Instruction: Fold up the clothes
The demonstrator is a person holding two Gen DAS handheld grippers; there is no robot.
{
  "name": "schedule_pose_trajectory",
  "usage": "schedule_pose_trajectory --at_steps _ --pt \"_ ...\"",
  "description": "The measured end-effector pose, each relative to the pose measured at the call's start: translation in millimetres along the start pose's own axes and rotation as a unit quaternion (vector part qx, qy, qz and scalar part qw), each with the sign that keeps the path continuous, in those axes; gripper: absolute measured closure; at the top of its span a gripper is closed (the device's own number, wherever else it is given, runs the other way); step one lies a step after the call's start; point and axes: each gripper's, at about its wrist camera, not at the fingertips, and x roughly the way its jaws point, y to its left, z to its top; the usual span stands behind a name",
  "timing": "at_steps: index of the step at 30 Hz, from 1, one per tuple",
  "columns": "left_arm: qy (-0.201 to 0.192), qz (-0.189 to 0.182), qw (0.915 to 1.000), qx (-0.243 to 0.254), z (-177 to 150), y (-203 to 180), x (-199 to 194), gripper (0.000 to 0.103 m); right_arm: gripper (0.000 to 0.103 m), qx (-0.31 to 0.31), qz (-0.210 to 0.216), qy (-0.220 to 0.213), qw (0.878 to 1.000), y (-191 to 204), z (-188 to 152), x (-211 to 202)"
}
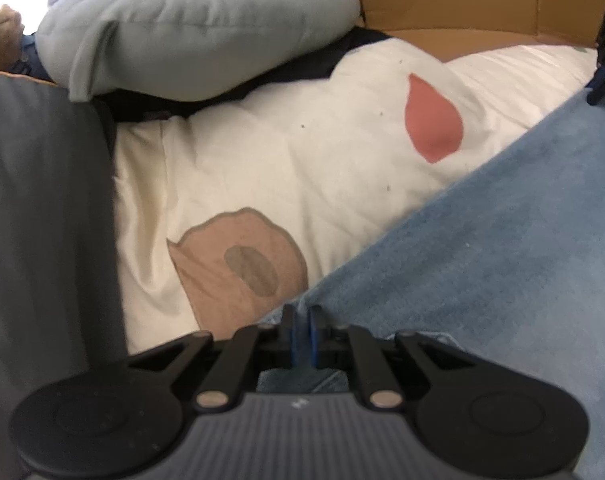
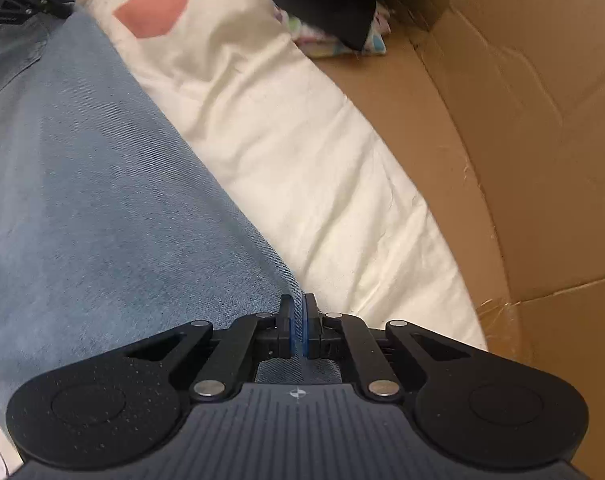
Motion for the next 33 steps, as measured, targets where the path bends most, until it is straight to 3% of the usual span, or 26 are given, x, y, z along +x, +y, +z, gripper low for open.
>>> schedule_pose_trajectory --at_steps 5,7,10,12,19,23,25,30,33 --pt "0.016 0.008 0.9994 -0.031 4 2 -1 0.086 0.100 0.034 0.007 -0.001 0.999 -5 -2 4" --pt "0.016 0.019 0.9990 -0.037 4 0 -8 0.078 0.097 0.041 0.011 -0.010 0.999 -7 -5 -3" --pt "0.006 0.018 0.9983 -0.055 1 -2 -21 0.057 0.074 0.062 0.013 -0.029 0.998 -13 -12 -21" --pt "-0.004 0.014 0.9978 -0.065 0 -6 -32 0.049 0.070 0.081 0.016 -0.041 0.996 -19 -17 -35" --pt "-0.025 0.002 0.9966 -0.079 4 -27 -85 0.046 0.067 0.106 -0.020 -0.064 0.992 -40 -37 -115" --pt "-0.045 -0.014 0.9956 -0.081 18 -47 -122 0.042 0.052 0.131 -0.038 -0.077 0.988 -55 -57 -177" --pt "-0.055 -0.020 0.9956 -0.074 24 -59 -141 0.039 0.052 0.147 -0.045 -0.074 0.985 -61 -70 -208" --pt "-0.058 -0.086 0.9927 -0.062 36 -81 -189 0.040 0.052 0.180 -0.054 -0.081 0.979 -72 -110 -268" --pt "-0.071 -0.084 0.9925 -0.054 46 -93 -218 0.041 0.052 0.199 -0.056 -0.091 0.974 -77 -135 -298"
